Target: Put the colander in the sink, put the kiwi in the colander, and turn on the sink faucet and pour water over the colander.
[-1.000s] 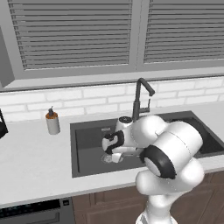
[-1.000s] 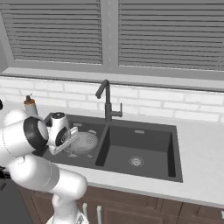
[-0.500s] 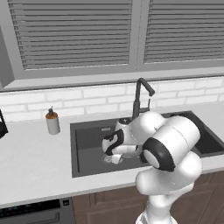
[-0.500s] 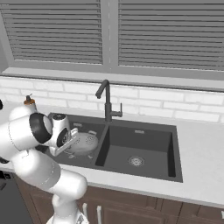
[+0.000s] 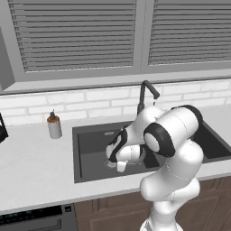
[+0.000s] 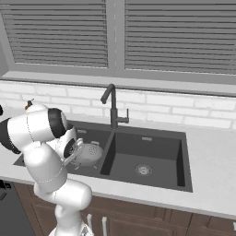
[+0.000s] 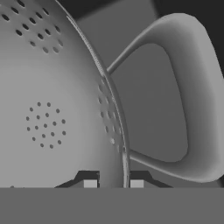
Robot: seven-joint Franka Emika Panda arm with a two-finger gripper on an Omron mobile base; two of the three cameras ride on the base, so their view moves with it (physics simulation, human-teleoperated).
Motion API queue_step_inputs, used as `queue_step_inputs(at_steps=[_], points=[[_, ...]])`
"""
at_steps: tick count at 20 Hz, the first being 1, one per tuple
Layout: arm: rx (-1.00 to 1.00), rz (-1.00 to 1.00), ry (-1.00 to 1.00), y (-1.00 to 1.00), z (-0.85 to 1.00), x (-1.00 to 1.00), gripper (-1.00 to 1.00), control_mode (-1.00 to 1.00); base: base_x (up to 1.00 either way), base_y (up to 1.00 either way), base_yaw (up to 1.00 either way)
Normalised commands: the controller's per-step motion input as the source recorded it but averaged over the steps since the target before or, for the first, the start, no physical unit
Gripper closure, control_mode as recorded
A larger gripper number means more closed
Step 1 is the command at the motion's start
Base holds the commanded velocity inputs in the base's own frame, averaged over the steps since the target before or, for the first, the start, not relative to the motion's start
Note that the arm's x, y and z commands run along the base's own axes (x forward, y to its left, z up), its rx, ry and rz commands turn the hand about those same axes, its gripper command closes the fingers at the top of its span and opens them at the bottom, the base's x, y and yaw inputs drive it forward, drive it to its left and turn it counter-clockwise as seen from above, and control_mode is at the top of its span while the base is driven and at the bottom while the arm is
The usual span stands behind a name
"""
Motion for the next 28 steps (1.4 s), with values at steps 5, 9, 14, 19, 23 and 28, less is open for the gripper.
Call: queue_step_inputs(at_steps=[5,9,14,19,23,28], points=[[0.0,0.0,0.0,0.0,-0.27,0.26,1.0,-1.0,0.0,0.0,0.0],[0.0,0.0,0.0,0.0,-0.2,0.23,1.0,-1.0,0.0,0.0,0.0],[0.0,0.0,0.0,0.0,-0.07,0.32,1.0,-1.0,0.0,0.0,0.0],[0.0,0.0,0.01,0.0,-0.11,0.33,1.0,-1.0,0.0,0.0,0.0],[0.0,0.0,0.0,0.0,0.0,0.04,-1.0,-1.0,0.0,0.0,0.0],[0.0,0.0,0.0,0.0,0.0,0.0,-1.0,-1.0,0.0,0.0,0.0]])
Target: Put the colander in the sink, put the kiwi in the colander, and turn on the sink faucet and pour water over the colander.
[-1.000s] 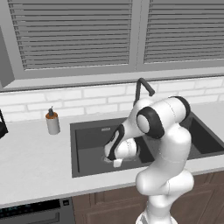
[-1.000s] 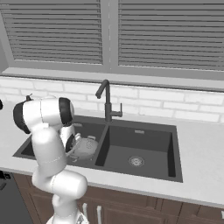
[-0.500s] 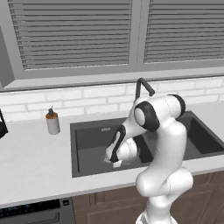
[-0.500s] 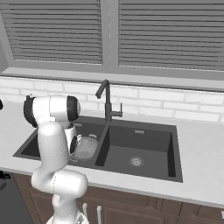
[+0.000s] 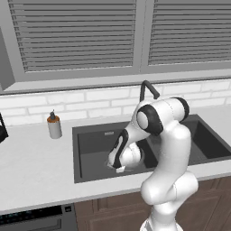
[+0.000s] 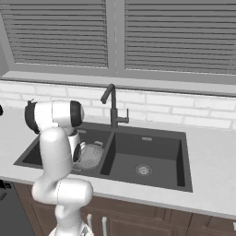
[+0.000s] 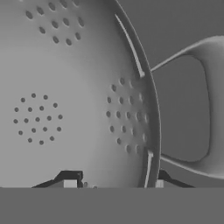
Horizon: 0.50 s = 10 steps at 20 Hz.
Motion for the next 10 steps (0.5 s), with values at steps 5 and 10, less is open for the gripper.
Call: queue_step_inputs(at_steps=[5,10], points=[[0.0,0.0,0.0,-0.06,0.25,0.0,-1.0,-1.0,0.0,0.0,0.0],[0.0,0.0,0.04,-0.11,0.46,0.0,-1.0,-1.0,0.0,0.0,0.0]])
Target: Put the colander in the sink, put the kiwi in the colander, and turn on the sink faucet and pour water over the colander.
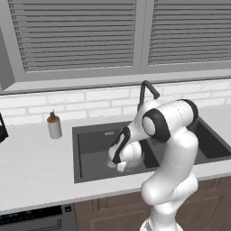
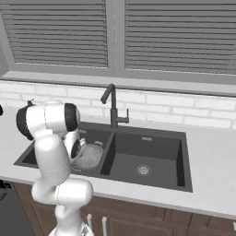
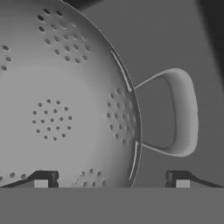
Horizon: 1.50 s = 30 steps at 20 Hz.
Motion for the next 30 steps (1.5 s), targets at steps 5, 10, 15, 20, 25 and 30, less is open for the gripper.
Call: queue_step_inputs(at_steps=[5,10,15,20,25,30], points=[[0.0,0.0,0.12,-0.12,0.61,0.0,-1.0,-1.0,0.0,0.0,0.0],[0.0,0.0,0.11,-0.12,0.72,-0.09,-1.0,-1.0,0.0,0.0,0.0],[0.0,0.0,0.06,-0.07,0.56,-0.48,-1.0,-1.0,0.0,0.0,0.0],[0.0,0.01,0.0,-0.12,0.53,-0.72,-1.0,-1.0,0.0,0.0,0.0],[0.0,0.05,0.0,-0.2,0.54,-0.69,-1.0,-1.0,0.0,0.0,0.0],[0.0,0.15,0.0,-0.23,0.41,-0.6,-1.0,-1.0,0.0,0.0,0.0]])
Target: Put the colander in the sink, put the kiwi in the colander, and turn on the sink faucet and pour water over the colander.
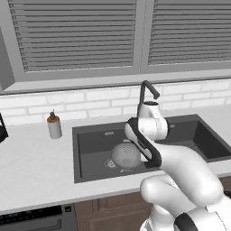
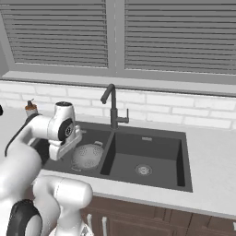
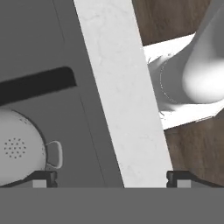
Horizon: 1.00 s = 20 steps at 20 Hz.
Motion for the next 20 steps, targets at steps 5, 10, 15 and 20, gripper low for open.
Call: queue_step_inputs(at_steps=[5,10,15,20], points=[[0.0,0.34,0.0,-0.38,0.26,-0.54,-1.0,-1.0,0.0,0.0,0.0],[0.0,0.43,0.0,-0.62,0.06,-0.53,-1.0,-1.0,0.0,0.0,0.0],[0.0,0.39,0.0,-0.54,0.1,-0.13,-1.0,-1.0,0.0,0.0,0.0],[0.0,0.33,0.0,-0.68,0.18,0.0,-1.0,-1.0,0.0,0.0,0.0]])
